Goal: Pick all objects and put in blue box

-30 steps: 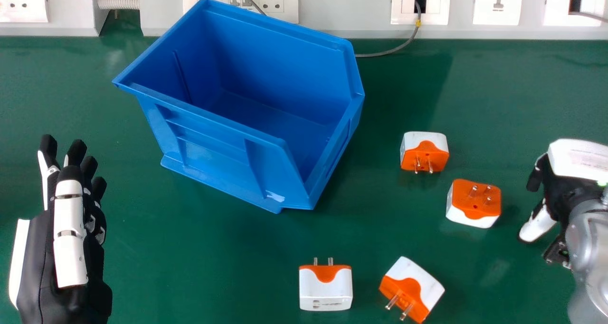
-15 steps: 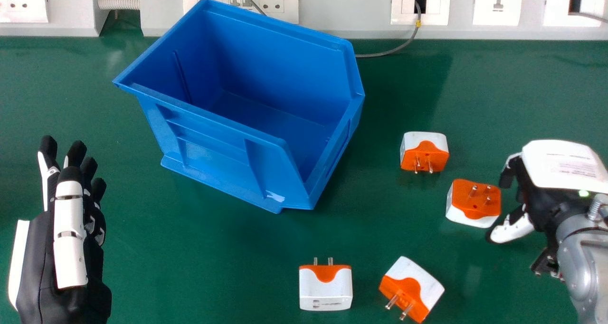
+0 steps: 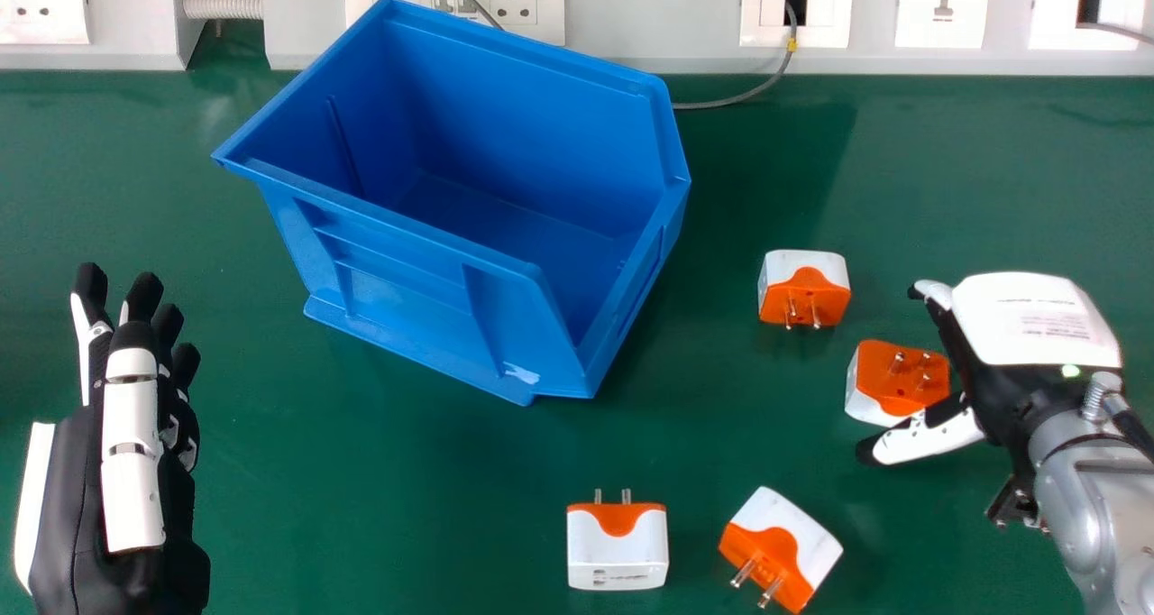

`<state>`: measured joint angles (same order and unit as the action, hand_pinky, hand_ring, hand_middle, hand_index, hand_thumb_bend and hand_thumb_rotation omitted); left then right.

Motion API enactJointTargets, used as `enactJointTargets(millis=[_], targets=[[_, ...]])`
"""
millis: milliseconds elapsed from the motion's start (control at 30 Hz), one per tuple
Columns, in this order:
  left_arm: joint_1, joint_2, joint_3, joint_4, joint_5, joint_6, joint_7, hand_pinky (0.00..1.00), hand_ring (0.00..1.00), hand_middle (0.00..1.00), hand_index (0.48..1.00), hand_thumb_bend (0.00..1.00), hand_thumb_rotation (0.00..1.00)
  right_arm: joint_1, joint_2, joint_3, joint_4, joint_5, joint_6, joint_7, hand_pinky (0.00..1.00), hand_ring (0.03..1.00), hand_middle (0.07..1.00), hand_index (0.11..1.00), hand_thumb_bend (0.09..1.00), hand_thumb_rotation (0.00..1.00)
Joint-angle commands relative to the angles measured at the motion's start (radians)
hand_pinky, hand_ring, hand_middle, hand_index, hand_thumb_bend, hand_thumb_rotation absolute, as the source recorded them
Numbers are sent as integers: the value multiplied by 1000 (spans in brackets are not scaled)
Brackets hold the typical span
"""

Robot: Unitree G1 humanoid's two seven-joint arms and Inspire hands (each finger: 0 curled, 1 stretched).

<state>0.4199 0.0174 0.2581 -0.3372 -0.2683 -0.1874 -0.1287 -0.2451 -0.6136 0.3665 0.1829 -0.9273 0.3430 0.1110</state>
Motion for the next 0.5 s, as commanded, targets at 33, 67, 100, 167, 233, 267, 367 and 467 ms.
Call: enactJointTargets(millis=[33,67,100,167,233,267,367,467], targets=[[8,6,5,-25,3,-16,0,1000,1000,1000,987,225,985,-44,2,12,22,-34,-13,-17,911,996,997,998,999,688],[9,7,6,-25,1,-16,-1,1000,1000,1000,987,229,985,-49,4,17,32,-38,-14,-15,911,997,999,999,998,683],[9,7,6,-25,1,-17,-2,1000,1000,1000,987,233,985,-53,7,21,42,-41,-17,-16,909,996,999,999,994,674],[10,9,8,-25,0,-18,-3,1000,1000,1000,987,237,984,-60,14,30,63,-46,-20,-23,905,992,1000,999,987,661],[10,11,10,-26,-6,-17,-6,1000,1000,1000,988,241,977,-68,20,41,86,-52,-19,-22,896,981,996,989,971,634],[12,12,10,-27,-6,-17,-8,1000,1000,1000,989,243,974,-74,24,48,100,-56,-19,-23,889,973,990,980,960,614],[14,14,11,-30,-5,-19,-8,1000,1000,1000,992,246,971,-88,38,59,146,-52,-24,-43,864,948,967,956,923,570],[18,13,12,-36,-11,-18,-9,1000,1000,1000,993,245,968,-106,57,51,213,-14,-61,-87,762,838,867,871,841,471]])
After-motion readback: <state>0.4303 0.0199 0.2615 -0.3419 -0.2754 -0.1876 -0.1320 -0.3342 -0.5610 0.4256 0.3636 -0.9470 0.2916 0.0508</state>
